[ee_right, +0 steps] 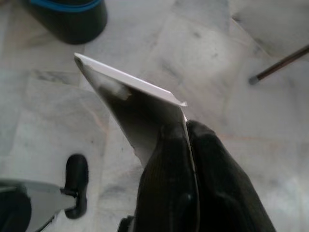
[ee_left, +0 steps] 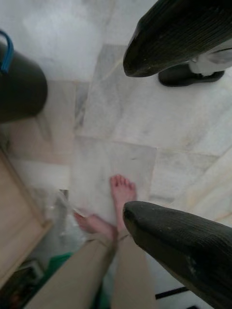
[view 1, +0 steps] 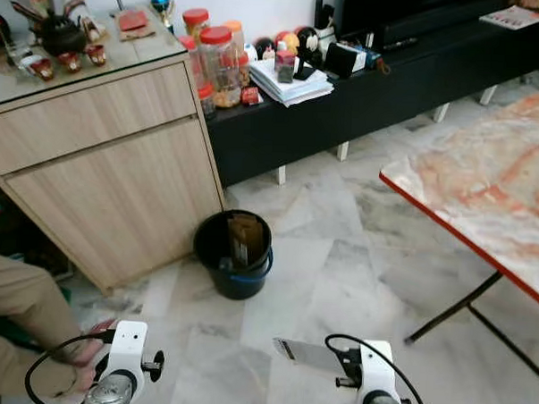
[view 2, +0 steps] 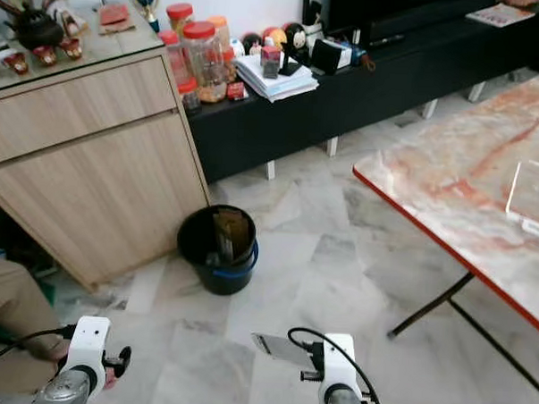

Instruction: Picking trash to rubbish bin

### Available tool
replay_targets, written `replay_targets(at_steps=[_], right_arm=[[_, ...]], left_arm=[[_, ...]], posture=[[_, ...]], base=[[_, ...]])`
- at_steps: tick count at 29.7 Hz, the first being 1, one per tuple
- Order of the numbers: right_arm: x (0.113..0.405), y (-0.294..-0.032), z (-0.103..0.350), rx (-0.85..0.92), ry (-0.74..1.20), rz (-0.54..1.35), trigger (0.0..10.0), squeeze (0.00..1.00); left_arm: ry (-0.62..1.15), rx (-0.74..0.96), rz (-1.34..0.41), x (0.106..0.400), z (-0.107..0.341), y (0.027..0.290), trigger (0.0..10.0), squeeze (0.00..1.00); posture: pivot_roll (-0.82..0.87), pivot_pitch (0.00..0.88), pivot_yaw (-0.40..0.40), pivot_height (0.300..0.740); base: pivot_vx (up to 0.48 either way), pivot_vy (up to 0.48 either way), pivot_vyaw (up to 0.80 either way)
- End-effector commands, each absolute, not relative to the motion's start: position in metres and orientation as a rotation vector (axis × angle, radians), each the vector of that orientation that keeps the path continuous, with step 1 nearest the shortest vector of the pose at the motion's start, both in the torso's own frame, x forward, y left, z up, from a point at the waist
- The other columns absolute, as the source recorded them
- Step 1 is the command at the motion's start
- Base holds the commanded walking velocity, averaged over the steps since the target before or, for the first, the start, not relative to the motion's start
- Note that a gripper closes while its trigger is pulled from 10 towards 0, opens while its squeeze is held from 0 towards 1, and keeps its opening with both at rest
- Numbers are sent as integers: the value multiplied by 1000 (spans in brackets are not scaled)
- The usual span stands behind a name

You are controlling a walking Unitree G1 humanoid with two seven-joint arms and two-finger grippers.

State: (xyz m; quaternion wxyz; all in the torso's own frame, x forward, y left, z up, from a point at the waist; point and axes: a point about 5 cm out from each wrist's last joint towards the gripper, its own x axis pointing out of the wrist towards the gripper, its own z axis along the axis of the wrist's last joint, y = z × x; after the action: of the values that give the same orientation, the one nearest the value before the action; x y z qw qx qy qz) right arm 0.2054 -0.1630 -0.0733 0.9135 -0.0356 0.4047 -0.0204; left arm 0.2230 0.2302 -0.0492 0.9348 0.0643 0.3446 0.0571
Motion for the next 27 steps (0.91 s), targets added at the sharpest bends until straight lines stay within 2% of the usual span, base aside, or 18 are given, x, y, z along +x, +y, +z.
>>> replay_targets(at_steps=[1, 10, 15, 24, 27], right_arm=[[207, -156, -73, -70, 831, -12, 10000, 0], [211, -156, -70, -22, 805, -27, 10000, 0], [212, -156, -69, -3, 791, -24, 10000, 0], [214, -153, -68, -28, 778, 10, 10000, 0], [214, -150, -68, -42, 775, 27, 10000, 0]], left_arm=[[729, 141, 151, 216, -52, 240, 10000, 0], [754, 137, 162, 203, -58, 242, 10000, 0], [753, 130, 169, 202, -59, 241, 10000, 0], [753, 123, 185, 201, -59, 243, 10000, 0], [753, 121, 195, 199, -59, 245, 10000, 0]], posture=[[134, 73, 72, 740], [132, 82, 60, 740], [140, 98, 49, 740], [153, 118, 40, 740], [151, 120, 43, 740]], base=[[409, 0, 0], [406, 0, 0], [406, 0, -735], [406, 0, 0], [407, 0, 800]])
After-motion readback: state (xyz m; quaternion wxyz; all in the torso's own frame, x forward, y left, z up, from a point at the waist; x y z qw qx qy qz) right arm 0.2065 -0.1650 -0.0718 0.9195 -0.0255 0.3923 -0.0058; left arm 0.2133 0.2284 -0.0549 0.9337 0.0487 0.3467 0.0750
